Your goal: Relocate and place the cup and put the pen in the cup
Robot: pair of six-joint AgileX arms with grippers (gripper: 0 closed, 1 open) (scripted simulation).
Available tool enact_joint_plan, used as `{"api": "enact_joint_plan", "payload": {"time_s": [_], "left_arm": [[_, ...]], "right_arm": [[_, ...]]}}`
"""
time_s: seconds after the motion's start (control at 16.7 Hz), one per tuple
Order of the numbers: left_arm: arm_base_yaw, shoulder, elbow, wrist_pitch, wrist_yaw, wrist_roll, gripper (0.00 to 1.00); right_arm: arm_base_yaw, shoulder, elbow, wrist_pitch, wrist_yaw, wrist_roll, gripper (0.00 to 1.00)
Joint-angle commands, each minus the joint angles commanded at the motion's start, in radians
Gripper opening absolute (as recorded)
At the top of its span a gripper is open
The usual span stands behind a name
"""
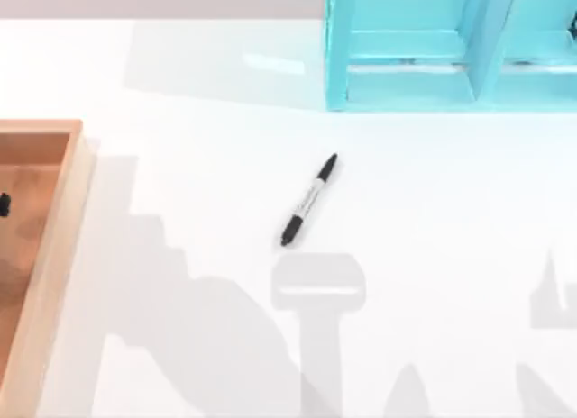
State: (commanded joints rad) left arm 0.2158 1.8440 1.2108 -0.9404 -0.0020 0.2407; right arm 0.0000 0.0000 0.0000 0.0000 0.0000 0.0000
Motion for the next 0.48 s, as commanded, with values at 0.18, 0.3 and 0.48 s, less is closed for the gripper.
{"api": "enact_joint_plan", "payload": {"time_s": [0.18, 0.3, 0.48], "left_arm": [[0.0, 0.0, 0.0, 0.0, 0.0, 0.0, 0.0], [0.0, 0.0, 0.0, 0.0, 0.0, 0.0, 0.0], [0.0, 0.0, 0.0, 0.0, 0.0, 0.0, 0.0]], "right_arm": [[0.0, 0.0, 0.0, 0.0, 0.0, 0.0, 1.0], [0.0, 0.0, 0.0, 0.0, 0.0, 0.0, 1.0], [0.0, 0.0, 0.0, 0.0, 0.0, 0.0, 1.0]]}}
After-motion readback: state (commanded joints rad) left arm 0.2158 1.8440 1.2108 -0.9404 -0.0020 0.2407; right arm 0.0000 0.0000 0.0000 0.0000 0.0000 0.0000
